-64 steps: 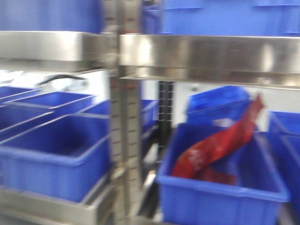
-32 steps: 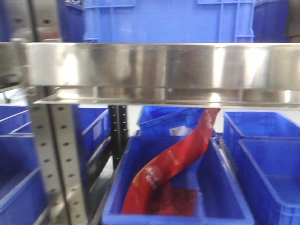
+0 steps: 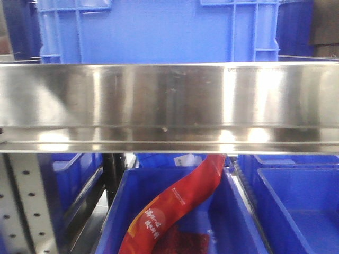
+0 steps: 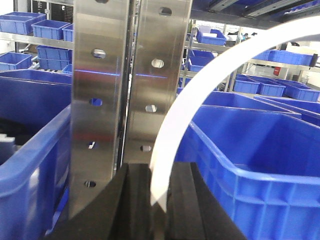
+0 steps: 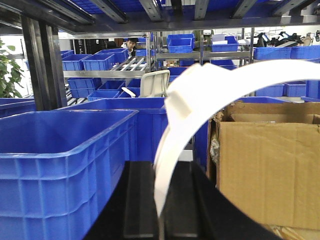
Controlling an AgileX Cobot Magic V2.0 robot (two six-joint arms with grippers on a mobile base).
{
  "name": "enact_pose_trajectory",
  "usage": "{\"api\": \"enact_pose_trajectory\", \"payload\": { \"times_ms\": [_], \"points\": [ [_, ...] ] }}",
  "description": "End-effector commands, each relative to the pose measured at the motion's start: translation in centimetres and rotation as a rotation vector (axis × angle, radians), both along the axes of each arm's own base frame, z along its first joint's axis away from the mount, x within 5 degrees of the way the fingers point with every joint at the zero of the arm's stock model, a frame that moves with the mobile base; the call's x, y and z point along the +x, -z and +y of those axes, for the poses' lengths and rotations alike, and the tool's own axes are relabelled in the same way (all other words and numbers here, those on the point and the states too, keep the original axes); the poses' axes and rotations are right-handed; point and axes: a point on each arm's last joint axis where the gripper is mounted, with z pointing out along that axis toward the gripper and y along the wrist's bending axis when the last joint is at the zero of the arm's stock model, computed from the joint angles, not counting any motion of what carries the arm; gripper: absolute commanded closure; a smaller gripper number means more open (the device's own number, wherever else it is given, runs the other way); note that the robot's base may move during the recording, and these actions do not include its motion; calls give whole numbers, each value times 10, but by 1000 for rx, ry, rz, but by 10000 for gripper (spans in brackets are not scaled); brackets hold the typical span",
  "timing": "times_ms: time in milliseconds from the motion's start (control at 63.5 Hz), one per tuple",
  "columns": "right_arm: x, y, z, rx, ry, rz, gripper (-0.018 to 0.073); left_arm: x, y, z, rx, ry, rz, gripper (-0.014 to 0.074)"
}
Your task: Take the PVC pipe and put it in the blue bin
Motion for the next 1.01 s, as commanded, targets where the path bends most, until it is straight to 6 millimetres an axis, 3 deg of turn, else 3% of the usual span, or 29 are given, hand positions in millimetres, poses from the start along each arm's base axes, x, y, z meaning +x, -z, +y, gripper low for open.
{"api": "enact_pose_trajectory", "payload": {
  "times_ms": [0, 992],
  "points": [
    [-1, -3, 0, -12, 2, -32, 728, -2, -4, 1, -5, -5, -36, 707],
    [-1, -3, 0, -12, 2, -32, 728, -2, -5, 1, -6, -5, -39, 707]
  ]
}}
